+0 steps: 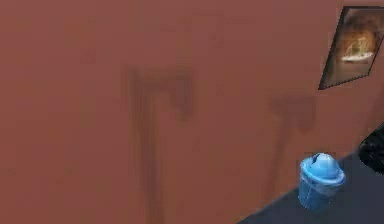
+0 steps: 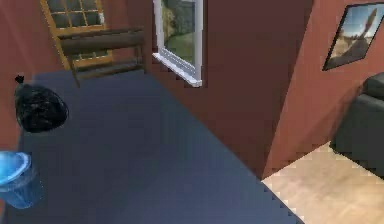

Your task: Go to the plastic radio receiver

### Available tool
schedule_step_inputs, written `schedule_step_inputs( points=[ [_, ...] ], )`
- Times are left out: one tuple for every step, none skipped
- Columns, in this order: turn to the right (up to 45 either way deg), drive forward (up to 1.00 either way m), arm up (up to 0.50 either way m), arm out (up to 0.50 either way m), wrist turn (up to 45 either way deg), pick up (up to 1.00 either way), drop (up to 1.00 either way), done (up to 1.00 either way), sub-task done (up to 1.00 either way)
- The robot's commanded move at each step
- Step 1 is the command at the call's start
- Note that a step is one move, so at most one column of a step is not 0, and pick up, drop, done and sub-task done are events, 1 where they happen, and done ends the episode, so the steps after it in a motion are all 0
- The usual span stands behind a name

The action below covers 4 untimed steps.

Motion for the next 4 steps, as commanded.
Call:
schedule_step_inputs(
  points=[
    [45.0, 0.0, 0.0, 0.0, 0.0, 0.0, 0.0, 0.0, 0.0],
    [45.0, 0.0, 0.0, 0.0, 0.0, 0.0, 0.0, 0.0, 0.0],
    [45.0, 0.0, 0.0, 0.0, 0.0, 0.0, 0.0, 0.0, 0.0],
    [36.0, 0.0, 0.0, 0.0, 0.0, 0.0, 0.0, 0.0, 0.0]
  ],
)
